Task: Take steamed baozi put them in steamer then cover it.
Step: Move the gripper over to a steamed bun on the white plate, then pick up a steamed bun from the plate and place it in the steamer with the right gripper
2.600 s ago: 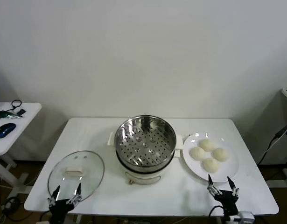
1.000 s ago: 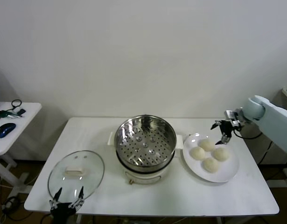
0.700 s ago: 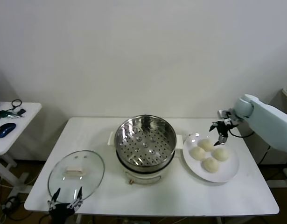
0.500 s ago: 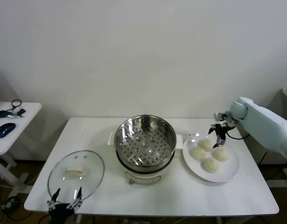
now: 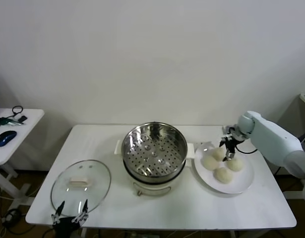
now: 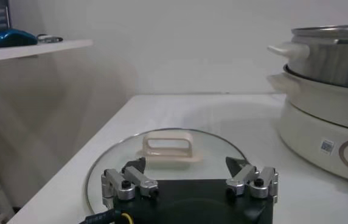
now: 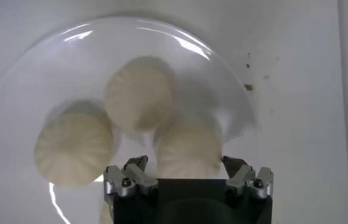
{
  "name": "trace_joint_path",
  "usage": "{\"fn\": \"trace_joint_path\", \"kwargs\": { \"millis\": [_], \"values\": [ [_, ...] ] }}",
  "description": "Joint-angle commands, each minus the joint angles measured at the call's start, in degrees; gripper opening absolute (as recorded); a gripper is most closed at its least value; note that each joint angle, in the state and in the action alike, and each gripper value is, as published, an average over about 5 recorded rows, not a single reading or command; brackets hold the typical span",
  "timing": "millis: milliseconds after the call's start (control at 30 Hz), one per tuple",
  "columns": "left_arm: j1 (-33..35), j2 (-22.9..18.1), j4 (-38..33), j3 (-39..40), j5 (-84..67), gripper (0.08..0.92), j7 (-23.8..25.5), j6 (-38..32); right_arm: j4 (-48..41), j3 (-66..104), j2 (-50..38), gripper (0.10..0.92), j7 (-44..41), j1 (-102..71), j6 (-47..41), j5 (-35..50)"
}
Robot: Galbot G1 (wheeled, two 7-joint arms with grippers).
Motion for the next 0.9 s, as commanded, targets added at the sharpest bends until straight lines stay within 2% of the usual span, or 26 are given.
{"fn": "trace_joint_path", "kwargs": {
  "millis": [33,433,633,767,900],
  "values": [
    [-0.09,0.11,0.2,0.04,0.05,0.823,-0.01,0.0,-1.53,1.05,1.17,0.736,0.59,-0.96,-0.33,-0.9],
    [0.0,-0.05,-0.42,-0.06,0.12,0.823,-0.05,0.26,-0.88,-1.29,0.96,0.691,-1.54,1.69,1.12,-0.02],
    [0.11,0.08,-0.62,-0.17,0.02,0.823,-0.2,0.27,3.45,-10.25,-0.82,0.674,-3.64,13.77,5.37,5.05],
    [0.2,0.2,-0.69,-0.08,0.01,0.823,-0.28,0.22,10.47,-19.99,-1.26,0.673,-4.91,25.82,9.55,8.9],
    [0.33,0.27,-0.98,0.12,0.13,0.823,-0.33,0.26,21.7,-26.57,-0.63,0.67,-4.48,37.44,13.3,10.54]
  ]
}}
